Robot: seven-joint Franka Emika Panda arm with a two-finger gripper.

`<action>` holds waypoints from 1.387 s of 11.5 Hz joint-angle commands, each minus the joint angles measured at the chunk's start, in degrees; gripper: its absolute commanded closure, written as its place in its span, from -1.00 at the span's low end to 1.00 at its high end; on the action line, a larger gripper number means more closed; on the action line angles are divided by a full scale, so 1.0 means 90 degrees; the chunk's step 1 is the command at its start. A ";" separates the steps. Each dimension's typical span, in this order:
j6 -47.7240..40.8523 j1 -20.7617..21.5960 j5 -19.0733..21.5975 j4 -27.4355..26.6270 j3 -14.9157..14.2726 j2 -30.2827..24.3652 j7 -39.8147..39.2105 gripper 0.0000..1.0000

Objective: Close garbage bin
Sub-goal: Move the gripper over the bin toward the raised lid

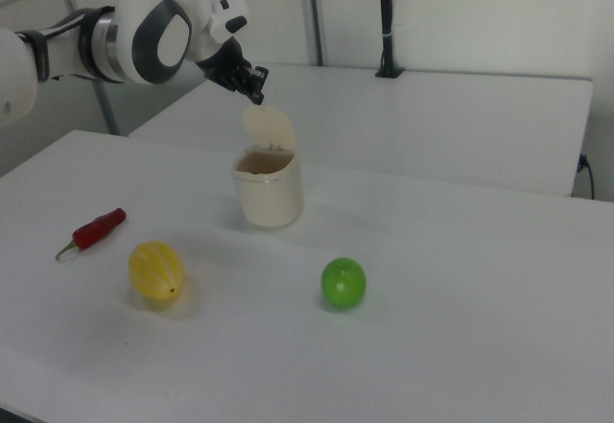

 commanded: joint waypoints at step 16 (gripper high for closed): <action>0.3261 0.0304 0.0115 0.0341 0.0034 0.1507 -0.0081 1.00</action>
